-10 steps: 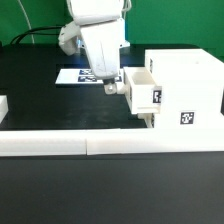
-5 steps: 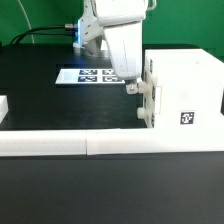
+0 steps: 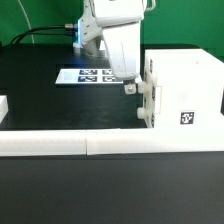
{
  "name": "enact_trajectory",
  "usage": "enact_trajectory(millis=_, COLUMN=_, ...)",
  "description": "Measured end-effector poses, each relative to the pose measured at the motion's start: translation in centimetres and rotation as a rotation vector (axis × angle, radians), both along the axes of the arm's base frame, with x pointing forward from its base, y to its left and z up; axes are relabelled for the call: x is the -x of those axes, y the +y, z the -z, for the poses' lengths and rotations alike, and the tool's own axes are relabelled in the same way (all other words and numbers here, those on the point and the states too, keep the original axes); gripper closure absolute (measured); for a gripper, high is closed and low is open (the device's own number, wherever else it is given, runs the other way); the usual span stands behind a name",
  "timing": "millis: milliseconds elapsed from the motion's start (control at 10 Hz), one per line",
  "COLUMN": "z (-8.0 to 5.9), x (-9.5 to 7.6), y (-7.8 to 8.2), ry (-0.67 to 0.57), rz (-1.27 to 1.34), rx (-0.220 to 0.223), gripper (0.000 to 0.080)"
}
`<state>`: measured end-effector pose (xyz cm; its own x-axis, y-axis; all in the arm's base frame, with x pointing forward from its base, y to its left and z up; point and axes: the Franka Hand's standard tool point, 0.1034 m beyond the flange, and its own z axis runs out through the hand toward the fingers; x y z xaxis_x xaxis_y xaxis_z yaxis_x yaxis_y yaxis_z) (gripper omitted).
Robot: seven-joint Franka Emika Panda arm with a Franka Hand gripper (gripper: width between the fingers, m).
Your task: Assemble drawer
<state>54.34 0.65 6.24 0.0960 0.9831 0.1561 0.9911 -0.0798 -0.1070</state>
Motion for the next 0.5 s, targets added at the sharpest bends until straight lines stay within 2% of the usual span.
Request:
enact_trajectory(millis=100, z=0.06, x=0.04, y=-1.01, ry=0.002, rz=0.019, rx=0.003, gripper=0.0151)
enact_trajectory(millis=500, z=0.09, x=0.07, y=-0.81, ry=0.004, rz=0.024, rx=0.003, gripper=0.0151)
